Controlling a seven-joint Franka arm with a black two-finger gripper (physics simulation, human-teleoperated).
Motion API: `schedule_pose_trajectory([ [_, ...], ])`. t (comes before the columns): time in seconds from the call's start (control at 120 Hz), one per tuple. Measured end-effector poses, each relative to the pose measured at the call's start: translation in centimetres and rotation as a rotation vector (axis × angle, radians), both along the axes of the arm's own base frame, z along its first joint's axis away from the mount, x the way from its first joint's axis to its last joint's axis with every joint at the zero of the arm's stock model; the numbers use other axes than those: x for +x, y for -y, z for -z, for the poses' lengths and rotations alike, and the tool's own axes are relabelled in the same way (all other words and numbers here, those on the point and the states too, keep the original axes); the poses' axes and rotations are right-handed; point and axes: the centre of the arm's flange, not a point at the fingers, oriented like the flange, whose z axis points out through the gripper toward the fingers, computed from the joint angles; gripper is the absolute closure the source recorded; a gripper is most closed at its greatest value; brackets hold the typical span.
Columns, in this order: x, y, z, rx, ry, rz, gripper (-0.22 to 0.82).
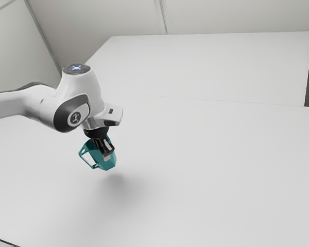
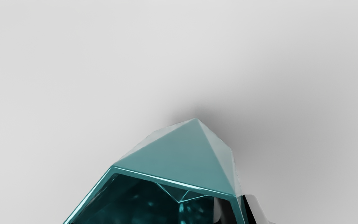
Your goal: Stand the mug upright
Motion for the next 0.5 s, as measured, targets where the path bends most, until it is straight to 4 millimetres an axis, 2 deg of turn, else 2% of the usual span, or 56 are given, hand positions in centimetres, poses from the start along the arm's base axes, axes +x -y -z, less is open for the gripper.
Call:
schedule_pose_trajectory([
  [0.092,0.4,-0.1,0.3,0.001,0.043,-0.025,0.75],
  [0.5,-0.4,-0.3,4.7,-0.010,0.066,-0.122,0.75],
])
